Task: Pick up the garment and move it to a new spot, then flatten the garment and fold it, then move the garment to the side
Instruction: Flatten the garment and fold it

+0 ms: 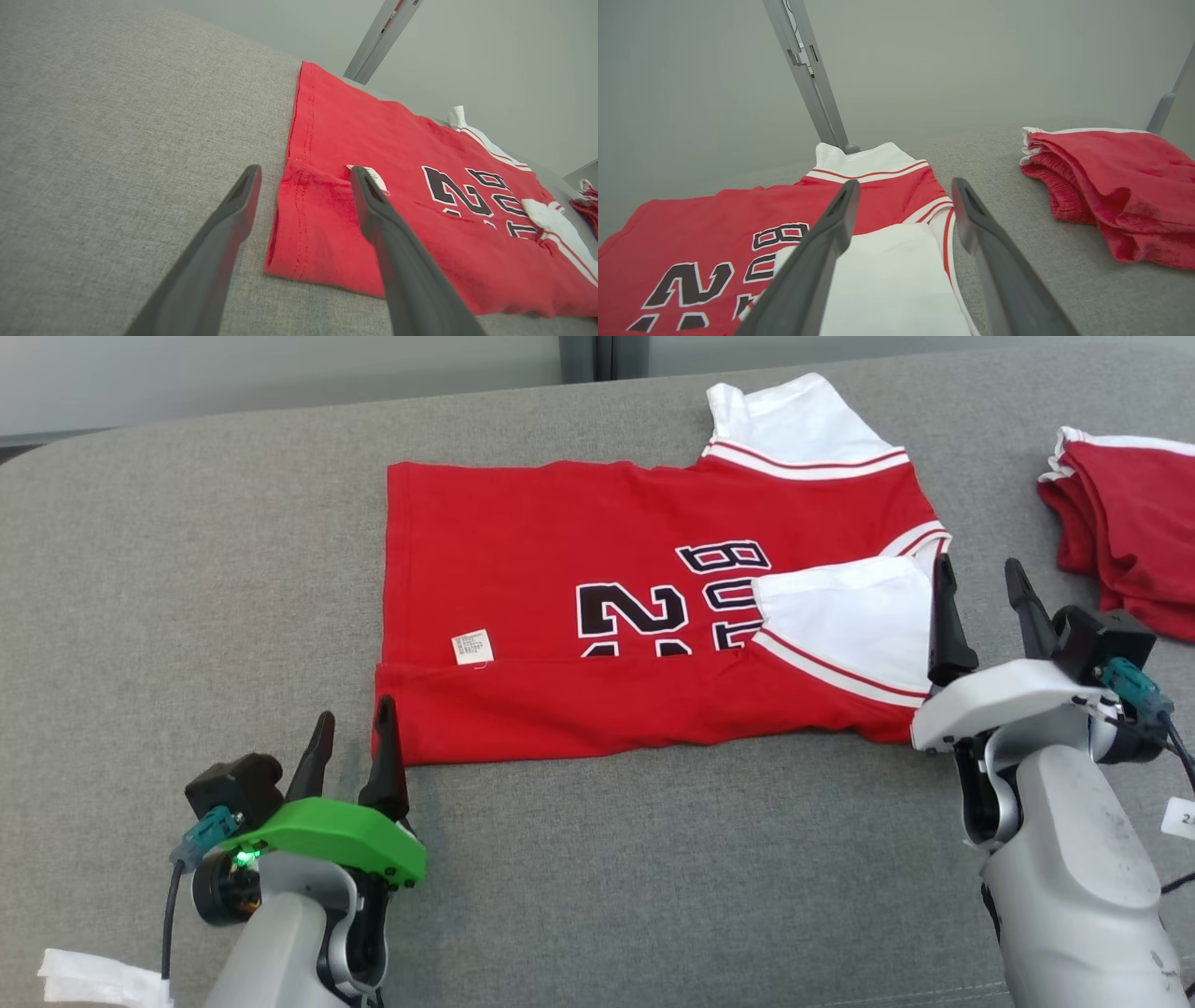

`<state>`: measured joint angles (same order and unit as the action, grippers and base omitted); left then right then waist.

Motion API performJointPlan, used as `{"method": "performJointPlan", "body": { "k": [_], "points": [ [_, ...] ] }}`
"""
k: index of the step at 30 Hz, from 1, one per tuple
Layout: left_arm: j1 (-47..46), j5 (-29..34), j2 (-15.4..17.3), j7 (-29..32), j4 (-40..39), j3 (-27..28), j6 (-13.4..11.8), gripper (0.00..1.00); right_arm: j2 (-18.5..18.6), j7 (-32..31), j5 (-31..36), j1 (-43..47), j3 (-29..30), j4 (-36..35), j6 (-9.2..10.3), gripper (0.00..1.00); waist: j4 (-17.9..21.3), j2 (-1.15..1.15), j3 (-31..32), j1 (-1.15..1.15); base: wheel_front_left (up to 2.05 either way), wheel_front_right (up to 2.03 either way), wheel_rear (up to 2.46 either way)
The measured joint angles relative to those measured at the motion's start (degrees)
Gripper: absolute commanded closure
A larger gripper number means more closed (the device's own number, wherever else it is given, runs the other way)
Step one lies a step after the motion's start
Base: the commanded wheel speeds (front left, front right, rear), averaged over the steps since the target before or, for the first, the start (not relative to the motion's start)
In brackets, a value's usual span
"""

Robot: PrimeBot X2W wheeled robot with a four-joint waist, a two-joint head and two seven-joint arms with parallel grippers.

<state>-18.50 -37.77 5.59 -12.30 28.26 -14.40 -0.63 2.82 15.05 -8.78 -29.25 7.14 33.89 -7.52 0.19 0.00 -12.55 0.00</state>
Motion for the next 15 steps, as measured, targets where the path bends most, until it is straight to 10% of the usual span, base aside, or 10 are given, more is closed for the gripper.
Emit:
{"method": "performJointPlan", "body": {
  "k": [15],
  "points": [
    [6.2, -6.0, 2.5, 18.4, -5.9, 0.2, -4.7, 0.00, 0.0, -6.6, -0.5, 14.9, 1.1, -16.0, 0.00, 0.00, 2.1, 0.00, 2.8, 0.00, 0.00, 0.00, 0.00]
  ]
}}
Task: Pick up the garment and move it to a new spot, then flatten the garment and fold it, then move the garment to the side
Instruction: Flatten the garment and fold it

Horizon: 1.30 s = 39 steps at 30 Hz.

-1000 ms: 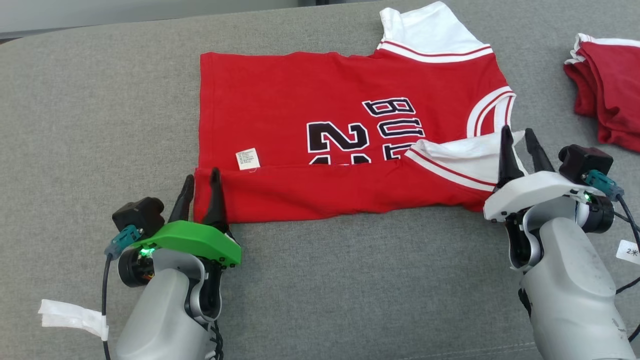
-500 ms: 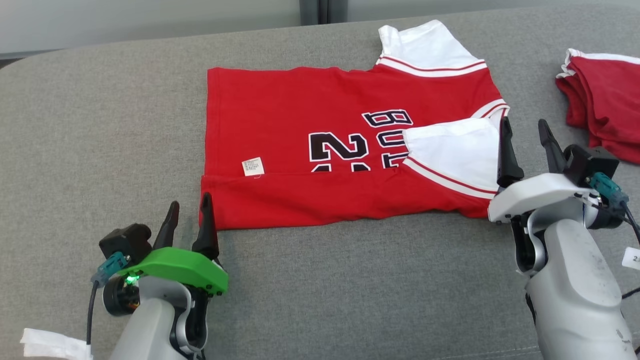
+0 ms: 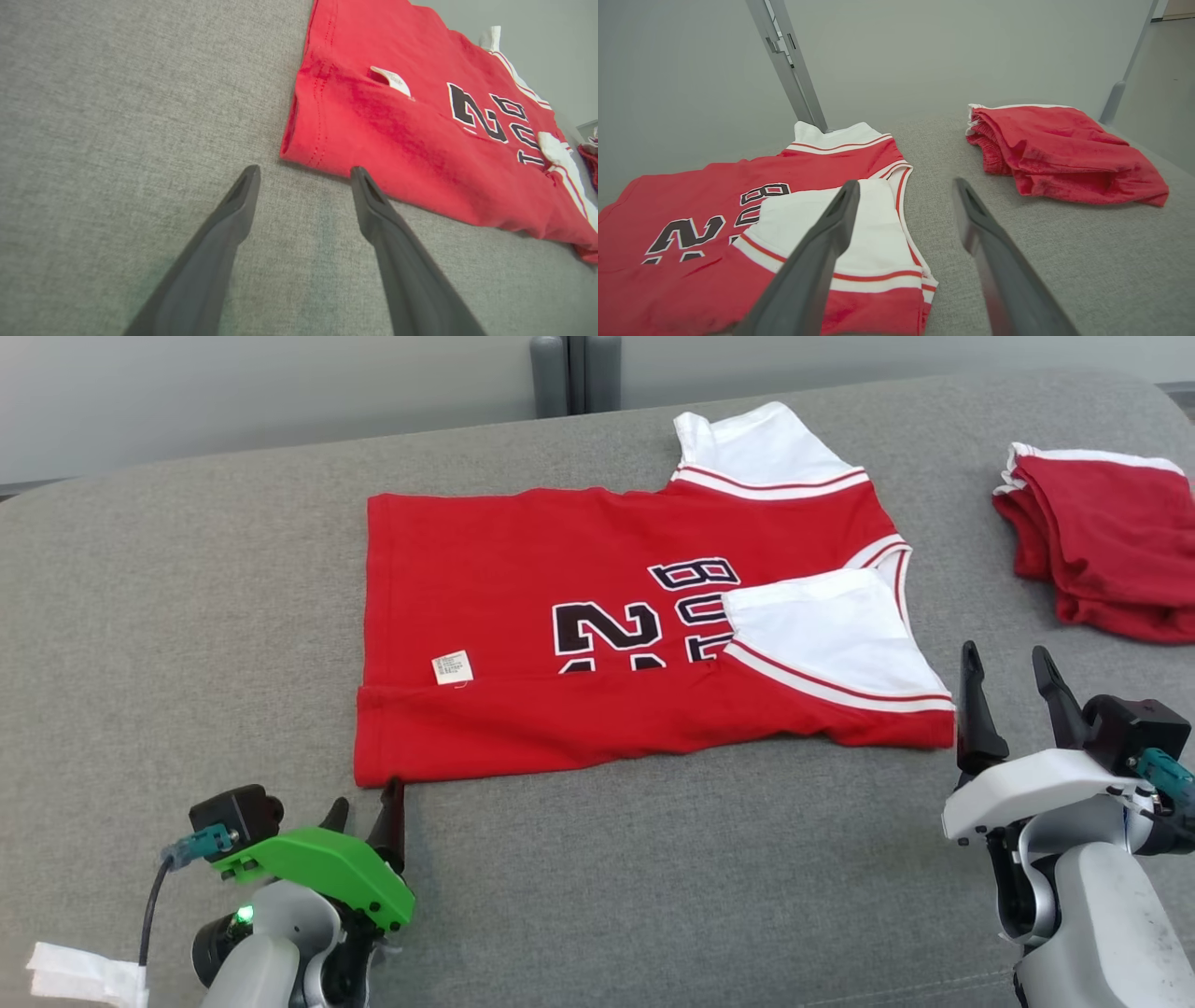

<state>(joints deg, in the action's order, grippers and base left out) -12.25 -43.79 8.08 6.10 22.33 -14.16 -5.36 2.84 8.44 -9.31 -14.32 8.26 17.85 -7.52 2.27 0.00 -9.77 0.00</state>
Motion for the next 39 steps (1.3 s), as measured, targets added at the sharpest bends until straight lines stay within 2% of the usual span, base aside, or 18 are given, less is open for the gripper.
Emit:
{"method": "performJointPlan", "body": {
  "k": [4, 5, 7, 8, 9, 10, 15, 24, 25, 26, 28, 34, 39],
  "points": [
    [-1.5, -1.7, 0.0, 1.5, 0.0, 1.2, -0.7, 0.00, 0.0, -2.0, -0.5, 0.9, -0.6, -1.9, 0.00, 0.00, 1.5, 0.00, -1.1, 0.00, 0.00, 0.00, 0.00],
    [-1.7, -2.0, 0.0, 1.7, 0.1, 1.4, -0.7, 0.16, 0.0, -2.4, -0.6, 1.0, -0.7, -2.0, 0.00, 0.00, 1.9, 0.00, -1.4, 0.00, 0.00, 0.00, 0.00],
    [-2.3, -2.4, 0.1, 1.7, 0.2, 1.9, -0.7, 0.57, 0.0, -3.5, -0.6, 1.1, -1.0, -2.1, 0.00, 0.00, 2.6, 0.00, -2.0, 0.00, 0.00, 0.00, 0.00],
    [-2.6, -2.5, 0.2, 1.7, 0.3, 2.1, -0.7, 0.66, 0.0, -4.1, -0.7, 1.1, -1.2, -1.9, 0.00, 0.00, 3.0, 0.00, -2.3, 0.00, 0.00, 0.00, 0.00],
    [-2.7, -2.5, 0.3, 1.6, 0.3, 2.2, -0.7, 0.90, 0.0, -4.5, -0.8, 1.2, -1.3, -1.6, 0.00, 0.00, 3.2, 0.00, -2.5, 0.00, 0.00, 0.00, 0.00],
    [-2.8, -2.5, 0.4, 1.4, 0.3, 2.3, -0.7, 1.00, 0.0, -5.0, -1.0, 1.1, -1.4, -1.2, 0.00, 0.00, 3.5, 0.00, -2.8, 0.00, 0.00, 0.00, 0.00],
    [-3.0, -2.6, 0.5, 0.4, -0.2, 2.6, -0.4, 1.00, 0.0, -7.5, -2.6, 0.3, -2.1, 3.5, 0.00, 0.00, 3.8, 0.00, -3.6, 0.00, 0.00, 0.00, 0.00],
    [-3.0, -2.5, 0.1, -0.8, -1.7, 1.6, 0.1, 1.00, 0.0, -7.6, -4.9, -6.3, -2.3, 16.6, 0.00, 0.00, 1.3, 0.00, -4.1, 0.00, 0.00, 0.00, 0.00],
    [-3.0, -2.4, 0.0, -1.1, -1.8, 1.5, 0.2, 1.00, 0.0, -7.2, -4.8, -7.1, -2.2, 18.0, 0.00, 0.21, 1.0, 0.00, -4.2, 0.00, 0.00, 0.00, 0.00],
    [-3.0, -2.3, 0.0, -1.2, -1.8, 1.4, 0.3, 1.00, 0.0, -7.0, -5.2, -7.7, -2.2, 19.1, 0.00, 0.59, 0.8, 0.00, -4.2, 0.00, 0.00, 0.00, 0.00],
    [-3.1, -2.3, -0.2, -1.7, -1.9, 1.3, 0.5, 1.00, 0.0, -6.6, -5.9, -9.3, -2.5, 21.4, 0.00, 1.00, 0.4, 0.00, -4.2, 0.00, 0.00, 0.00, 0.00],
    [-3.2, -2.0, 0.0, -2.7, -3.4, 1.1, 1.0, 1.00, -0.1, -4.4, -7.7, -11.8, -2.2, 23.7, -0.02, 1.00, 0.2, 0.00, -3.3, 0.00, 0.00, 0.00, 0.00],
    [-2.3, -1.9, 0.5, -2.8, -6.7, 0.9, 1.1, 1.00, -0.1, -4.9, -6.5, -11.2, -0.5, 20.2, -0.02, 1.00, 0.1, 0.00, -2.0, 0.00, 0.00, 0.00, 0.00]
  ]
}}
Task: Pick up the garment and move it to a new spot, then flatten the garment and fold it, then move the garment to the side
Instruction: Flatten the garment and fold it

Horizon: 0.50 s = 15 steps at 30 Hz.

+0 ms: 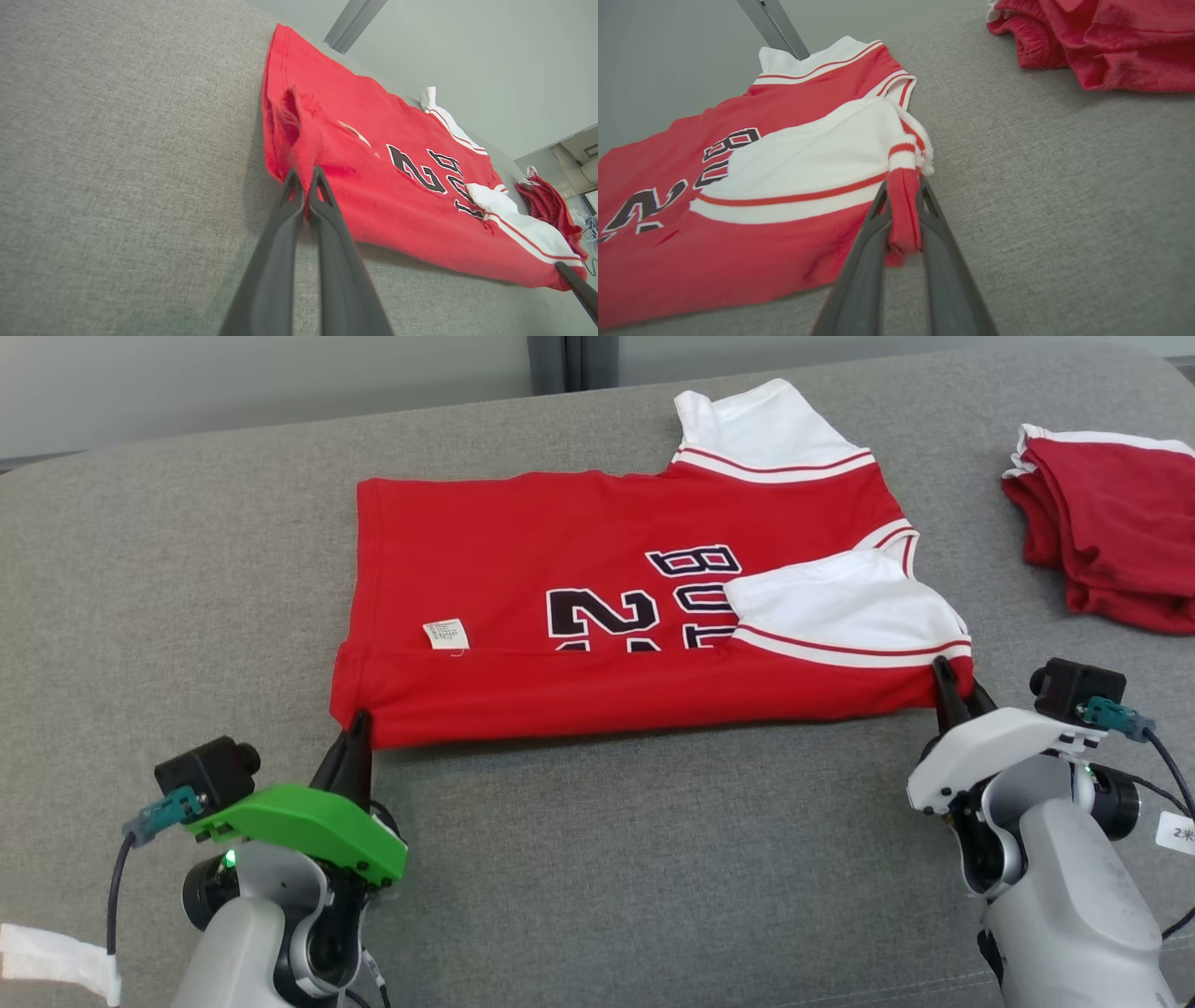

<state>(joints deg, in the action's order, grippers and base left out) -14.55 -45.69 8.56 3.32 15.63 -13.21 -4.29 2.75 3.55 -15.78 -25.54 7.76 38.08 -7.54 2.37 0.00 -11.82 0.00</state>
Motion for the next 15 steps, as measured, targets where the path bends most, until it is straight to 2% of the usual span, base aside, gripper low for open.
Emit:
{"method": "performJointPlan", "body": {
  "k": [9, 15],
  "points": [
    [11.6, -0.3, 0.9, 2.2, -9.1, -0.9, -3.2, 1.00, 0.0, -6.9, -1.0, 13.1, 1.2, -15.0, -0.01, 1.00, -0.2, 0.00, 1.1, 0.00, 0.00, 0.00, 0.00],
    [16.4, -1.0, 0.6, 2.9, -11.8, -1.1, -5.4, 1.00, 0.0, -9.4, -2.8, 20.0, 2.0, -21.6, -0.01, 1.00, -0.2, 0.00, 0.8, 0.00, 0.00, 0.00, 0.00]
  ]
}}
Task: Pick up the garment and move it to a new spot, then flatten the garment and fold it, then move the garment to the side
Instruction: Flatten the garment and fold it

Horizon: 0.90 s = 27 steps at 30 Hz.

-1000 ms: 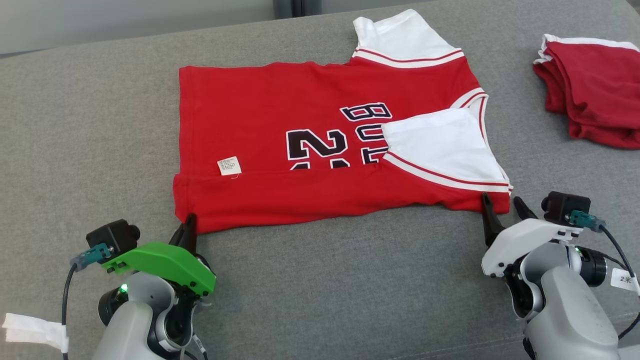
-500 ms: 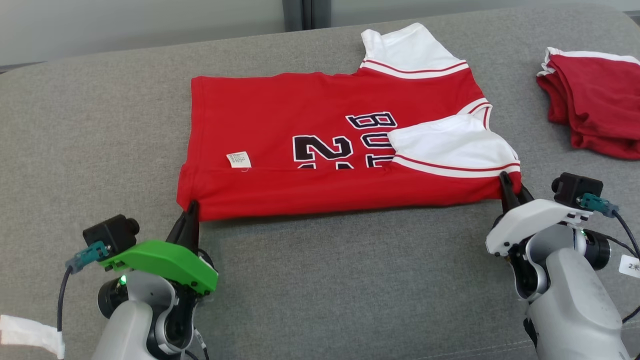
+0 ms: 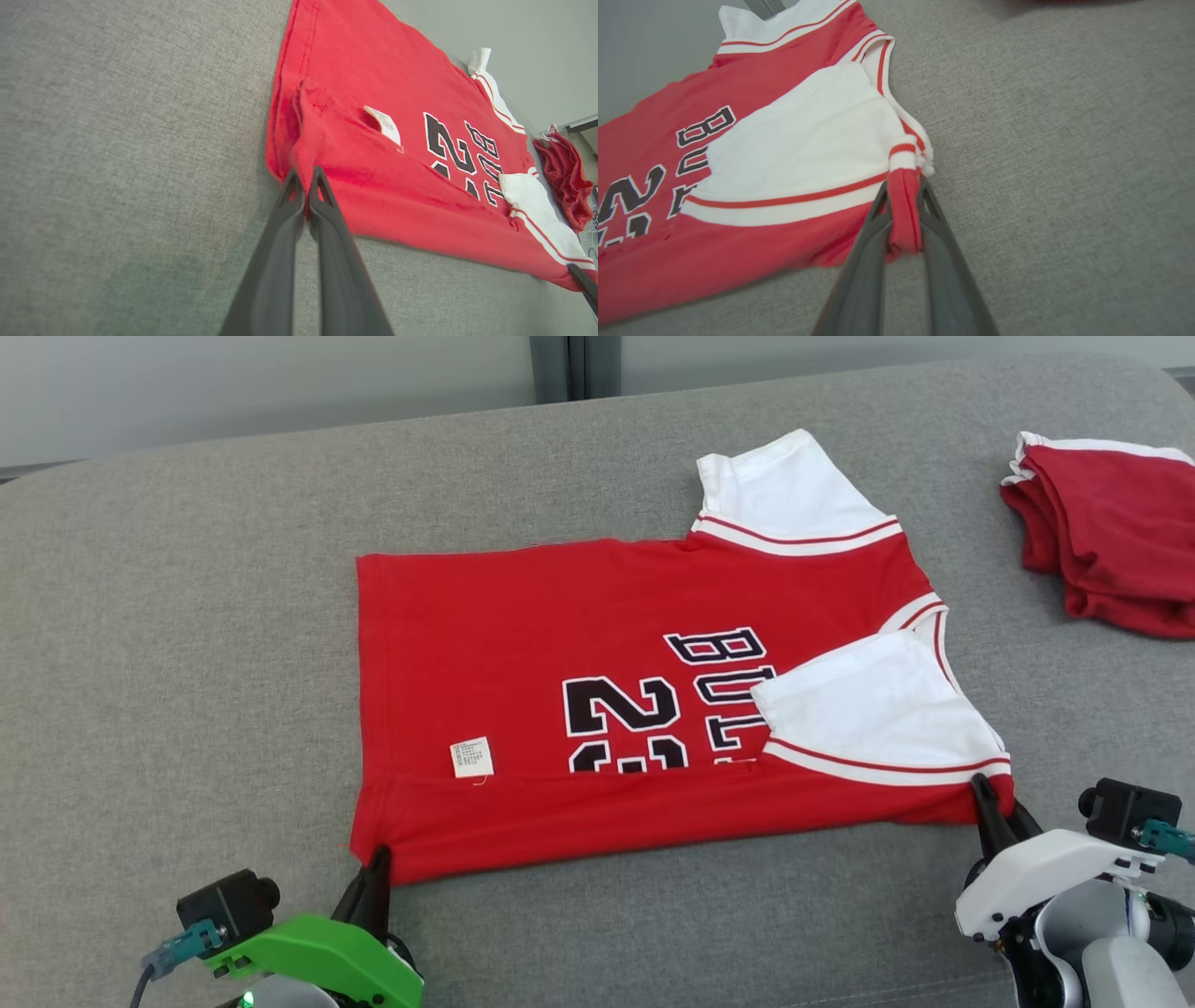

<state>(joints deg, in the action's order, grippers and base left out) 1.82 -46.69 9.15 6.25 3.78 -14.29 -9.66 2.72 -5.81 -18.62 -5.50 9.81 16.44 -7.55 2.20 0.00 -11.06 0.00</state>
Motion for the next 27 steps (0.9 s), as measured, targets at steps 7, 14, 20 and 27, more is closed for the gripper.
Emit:
{"method": "performJointPlan", "body": {
  "k": [7, 14, 20, 27],
  "points": [
    [1.1, 1.1, 1.1, 0.3, -0.4, 0.1, -1.9, 0.00, 0.1, -0.4, 0.0, 3.1, -0.1, -3.5, 0.01, 0.00, 0.5, 0.00, -0.1, 0.00, 0.00, 0.00, 0.00],
    [-2.5, 6.2, 8.5, 3.3, -4.0, -0.3, -2.2, 0.00, 0.1, 0.2, 2.9, 4.3, 1.9, -8.8, 0.02, 0.00, 1.3, 0.00, 0.3, 0.00, 0.00, 0.00, 0.00],
    [-19.2, 11.2, 15.3, 9.8, -3.8, -2.6, 2.4, 0.00, 0.1, -0.7, 5.5, 0.1, 0.1, -13.4, 0.02, 0.00, 1.9, 0.00, -0.9, 0.00, 0.00, 0.00, 0.00],
    [-40.3, 12.2, 18.1, 18.4, 5.5, -4.8, 8.1, 0.00, 0.1, -1.8, 7.4, -7.6, -5.3, -15.2, 0.02, 0.00, 3.4, 0.00, -4.9, 0.00, 0.00, 0.00, 0.00]
  ]
}}
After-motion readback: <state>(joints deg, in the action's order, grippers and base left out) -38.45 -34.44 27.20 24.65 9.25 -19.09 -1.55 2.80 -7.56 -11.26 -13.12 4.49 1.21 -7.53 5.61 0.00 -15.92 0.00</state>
